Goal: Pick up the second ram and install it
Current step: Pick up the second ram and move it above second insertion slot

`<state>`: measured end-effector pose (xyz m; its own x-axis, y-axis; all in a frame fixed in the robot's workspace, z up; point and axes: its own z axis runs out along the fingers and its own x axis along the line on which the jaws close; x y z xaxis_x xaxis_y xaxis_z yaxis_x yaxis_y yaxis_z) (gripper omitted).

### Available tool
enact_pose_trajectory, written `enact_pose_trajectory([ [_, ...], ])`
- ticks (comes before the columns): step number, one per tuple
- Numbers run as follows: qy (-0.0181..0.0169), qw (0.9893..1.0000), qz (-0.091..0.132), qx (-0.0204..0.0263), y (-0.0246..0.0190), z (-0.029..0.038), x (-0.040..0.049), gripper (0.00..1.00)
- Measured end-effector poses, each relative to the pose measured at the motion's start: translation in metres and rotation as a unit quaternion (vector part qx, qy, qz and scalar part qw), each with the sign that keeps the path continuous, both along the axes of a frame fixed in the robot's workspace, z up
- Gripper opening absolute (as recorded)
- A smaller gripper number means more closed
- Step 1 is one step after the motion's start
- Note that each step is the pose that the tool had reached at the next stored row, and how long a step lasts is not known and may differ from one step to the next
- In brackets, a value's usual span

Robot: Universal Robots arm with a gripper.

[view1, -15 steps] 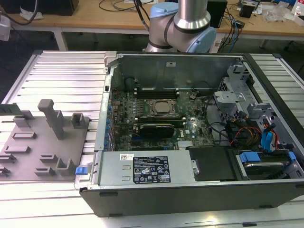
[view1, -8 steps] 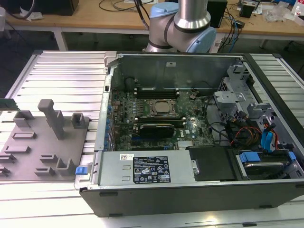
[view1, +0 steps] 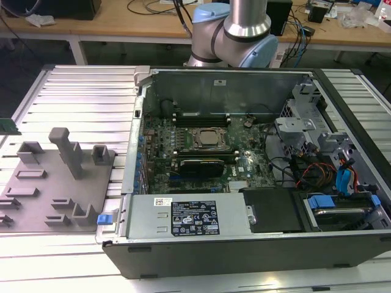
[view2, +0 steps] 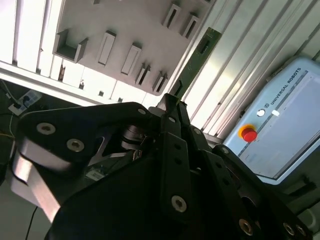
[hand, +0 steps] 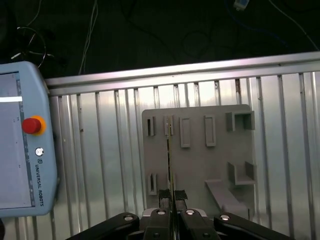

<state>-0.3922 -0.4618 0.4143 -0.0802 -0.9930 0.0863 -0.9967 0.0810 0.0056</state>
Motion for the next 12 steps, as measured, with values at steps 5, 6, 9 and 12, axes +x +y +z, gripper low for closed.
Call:
enact_pose_trajectory([
  [5,-0.0001,1.0000,0.000,-0.0001,0.0003,0.0071,0.0000,0.13],
  [6,-0.0001,1.0000,0.000,-0.0001,0.0003,0.0084,0.0000,0.13],
  [9,-0.0001,1.0000,0.000,-0.0001,0.0003,0.0122,0.0000,0.13],
  [12,0.0000,0.9997,0.000,0.0242,0.0022,0.0210,-0.0001,0.13],
])
